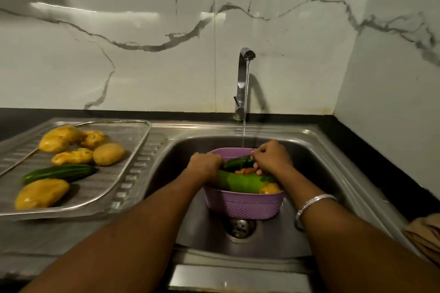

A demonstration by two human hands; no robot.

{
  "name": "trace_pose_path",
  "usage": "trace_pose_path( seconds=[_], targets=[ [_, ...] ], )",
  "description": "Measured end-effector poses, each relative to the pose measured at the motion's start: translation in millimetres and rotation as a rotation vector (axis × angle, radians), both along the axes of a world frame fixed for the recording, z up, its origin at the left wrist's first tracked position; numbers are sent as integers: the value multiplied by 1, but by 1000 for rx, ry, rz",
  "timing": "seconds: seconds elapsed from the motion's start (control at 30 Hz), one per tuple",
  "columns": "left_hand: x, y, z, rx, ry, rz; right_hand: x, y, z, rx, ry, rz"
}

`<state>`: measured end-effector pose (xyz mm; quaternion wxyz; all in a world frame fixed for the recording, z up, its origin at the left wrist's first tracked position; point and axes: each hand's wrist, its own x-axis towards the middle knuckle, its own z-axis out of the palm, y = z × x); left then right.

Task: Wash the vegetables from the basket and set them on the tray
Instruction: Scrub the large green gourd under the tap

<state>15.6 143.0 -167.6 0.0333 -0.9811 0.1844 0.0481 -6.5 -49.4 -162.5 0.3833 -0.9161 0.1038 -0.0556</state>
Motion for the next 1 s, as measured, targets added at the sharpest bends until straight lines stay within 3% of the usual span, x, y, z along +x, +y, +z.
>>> trace_pose_path(
  seconds=[0.13, 0.33, 0.53, 0.77, 0.9, 1.0],
  targets=[
    [4, 13, 13, -365, 20, 53, -7, 6, 6, 24, 115, 156],
    [-10, -3, 43, -851, -162, -85, -19, 7, 1, 155, 170, 393],
    [-4, -32, 70, -1175, -99, -83, -18, 31, 2, 401, -76, 167],
    [19, -75, 76, -1358, -126, 1, 1, 47, 6, 525, -100, 2],
    [38, -75, 87, -1475, -11, 126, 5, 39, 11, 462, -60, 69],
    [44, -71, 100, -1582, 432, 117, 0, 33, 21, 534, -7, 122]
  ],
)
